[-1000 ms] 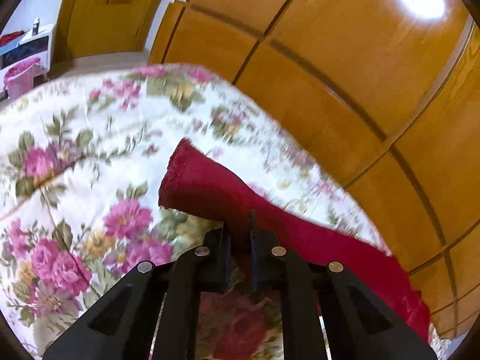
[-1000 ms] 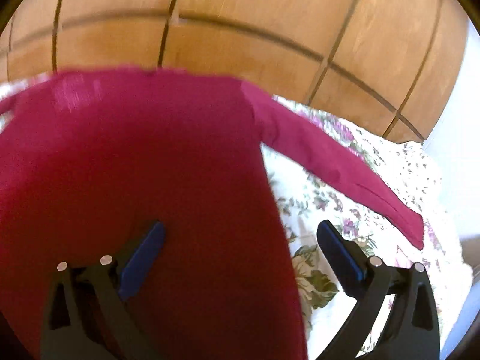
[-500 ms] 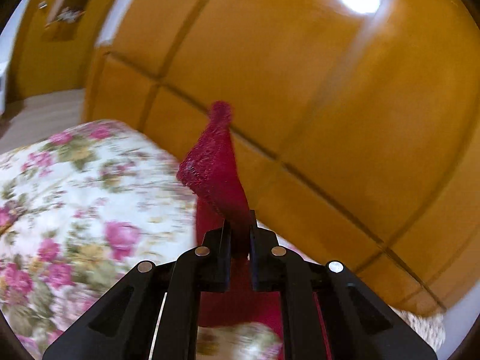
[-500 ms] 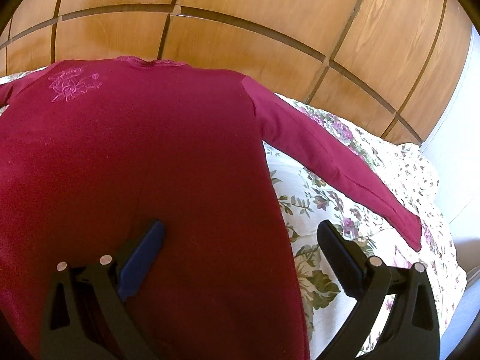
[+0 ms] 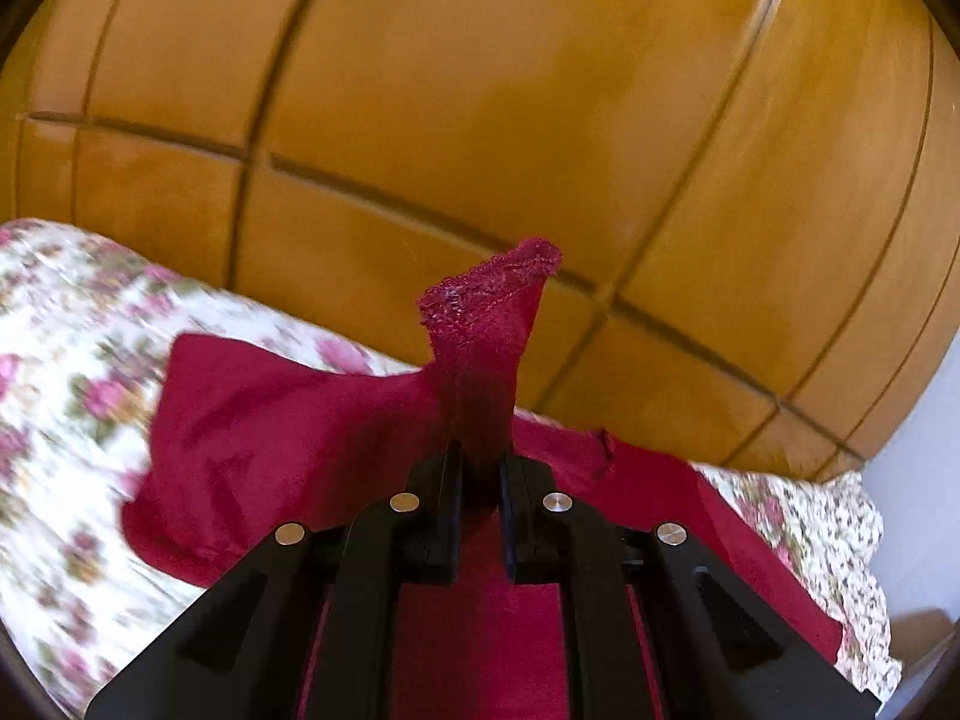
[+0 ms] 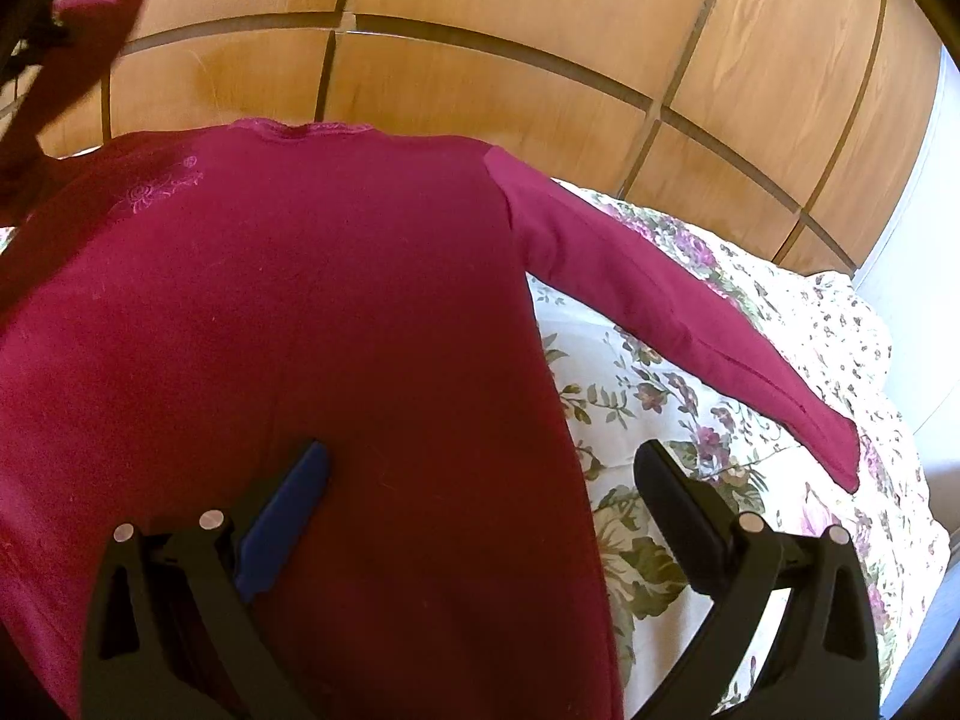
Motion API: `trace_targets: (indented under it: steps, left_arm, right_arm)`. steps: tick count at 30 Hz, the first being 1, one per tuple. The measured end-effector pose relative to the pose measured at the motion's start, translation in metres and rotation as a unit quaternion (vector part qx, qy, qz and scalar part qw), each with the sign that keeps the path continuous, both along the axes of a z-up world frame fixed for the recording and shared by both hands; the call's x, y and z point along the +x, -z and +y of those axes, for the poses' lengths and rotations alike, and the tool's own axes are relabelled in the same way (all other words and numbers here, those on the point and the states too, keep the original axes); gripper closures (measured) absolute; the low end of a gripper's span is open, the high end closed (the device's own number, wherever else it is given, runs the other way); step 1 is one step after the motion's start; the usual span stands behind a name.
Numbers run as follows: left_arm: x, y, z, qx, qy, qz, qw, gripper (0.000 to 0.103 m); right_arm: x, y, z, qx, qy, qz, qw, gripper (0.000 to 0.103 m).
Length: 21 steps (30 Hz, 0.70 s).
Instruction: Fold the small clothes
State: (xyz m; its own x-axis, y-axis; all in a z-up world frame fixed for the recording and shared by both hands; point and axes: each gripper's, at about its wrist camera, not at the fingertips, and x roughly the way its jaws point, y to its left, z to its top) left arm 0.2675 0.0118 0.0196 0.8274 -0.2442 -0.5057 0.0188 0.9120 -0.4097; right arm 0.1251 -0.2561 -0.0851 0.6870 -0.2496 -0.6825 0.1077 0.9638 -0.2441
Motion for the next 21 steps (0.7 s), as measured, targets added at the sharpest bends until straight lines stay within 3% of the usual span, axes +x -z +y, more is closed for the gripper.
trace_targets:
  steps: [11,14,15,18,21]
  left_arm:
    - [0.027,0.025,-0.092,0.013,0.076,0.041,0.9962,0.095]
    - [0.036,0.03,-0.12,0.027,0.117,0.05,0.9915,0.094]
    - [0.037,0.033,-0.129,0.043,0.127,0.052,0.9896,0.085]
    - [0.029,0.04,-0.131,0.067,0.133,0.049,0.9877,0.018]
    - [0.003,0.041,-0.103,0.062,0.112,0.011,0.9917,0.017]
  right_arm:
    - [-0.002,0.003,-0.003,0.01,0.003,-0.003,1.0,0.002]
    - [-0.001,0.003,-0.006,0.022,0.002,-0.001,1.0,0.002]
    - [-0.002,0.003,-0.007,0.025,0.002,-0.001,1.0,0.002]
    - [-0.002,0.004,-0.009,0.029,0.001,0.0,1.0,0.002]
    - [-0.002,0.004,-0.01,0.031,0.0,0.0,1.0,0.002]
